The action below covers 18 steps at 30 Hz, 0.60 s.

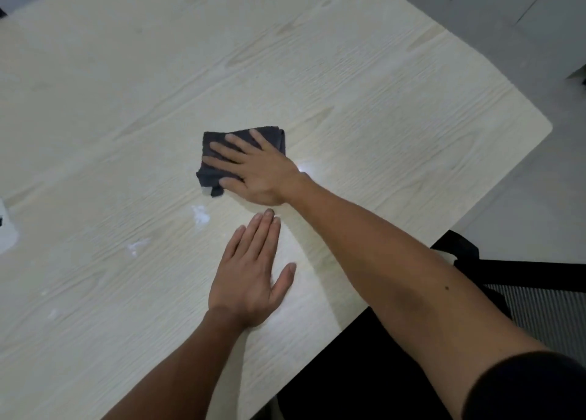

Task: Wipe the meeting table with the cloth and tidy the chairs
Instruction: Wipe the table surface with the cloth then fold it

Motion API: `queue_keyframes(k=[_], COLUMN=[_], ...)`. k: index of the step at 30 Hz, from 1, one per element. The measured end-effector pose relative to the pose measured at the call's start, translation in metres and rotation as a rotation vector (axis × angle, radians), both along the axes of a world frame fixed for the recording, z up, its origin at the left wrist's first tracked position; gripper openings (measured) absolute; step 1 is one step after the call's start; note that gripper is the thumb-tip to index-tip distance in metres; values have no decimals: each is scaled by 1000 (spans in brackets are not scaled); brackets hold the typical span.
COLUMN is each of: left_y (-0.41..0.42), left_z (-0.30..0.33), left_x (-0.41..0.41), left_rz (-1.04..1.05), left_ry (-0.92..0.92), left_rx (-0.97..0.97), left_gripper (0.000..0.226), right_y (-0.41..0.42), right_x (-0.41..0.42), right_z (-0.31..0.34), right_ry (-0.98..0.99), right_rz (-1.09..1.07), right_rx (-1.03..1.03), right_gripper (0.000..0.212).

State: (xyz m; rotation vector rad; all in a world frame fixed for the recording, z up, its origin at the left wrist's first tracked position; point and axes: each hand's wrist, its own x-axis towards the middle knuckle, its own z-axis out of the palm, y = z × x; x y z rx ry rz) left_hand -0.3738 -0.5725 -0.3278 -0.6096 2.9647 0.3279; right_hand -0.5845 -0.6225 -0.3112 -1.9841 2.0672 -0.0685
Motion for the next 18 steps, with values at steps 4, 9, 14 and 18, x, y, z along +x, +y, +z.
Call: queue_keyframes(k=[4,9,14,18], left_y=[1,0,-2,-2], left_z=[-1,-2,-2,-2], left_x=[0,2,2,3], left_rz=[-5,5,10,4], left_ry=[-6,9,17,11], left_rx=[6,25,19,19], left_gripper=[78,79,78,78], right_y=[25,-23,-55,0], right_x=[-71,-72,3,-20], right_z=[-4,5,5,-2], right_ry=[33,-6,-19,-5], right_rz=[-451,-844,-228,123], right_rx=[-57,8,18,-16], right_gripper=[63,66,62,57])
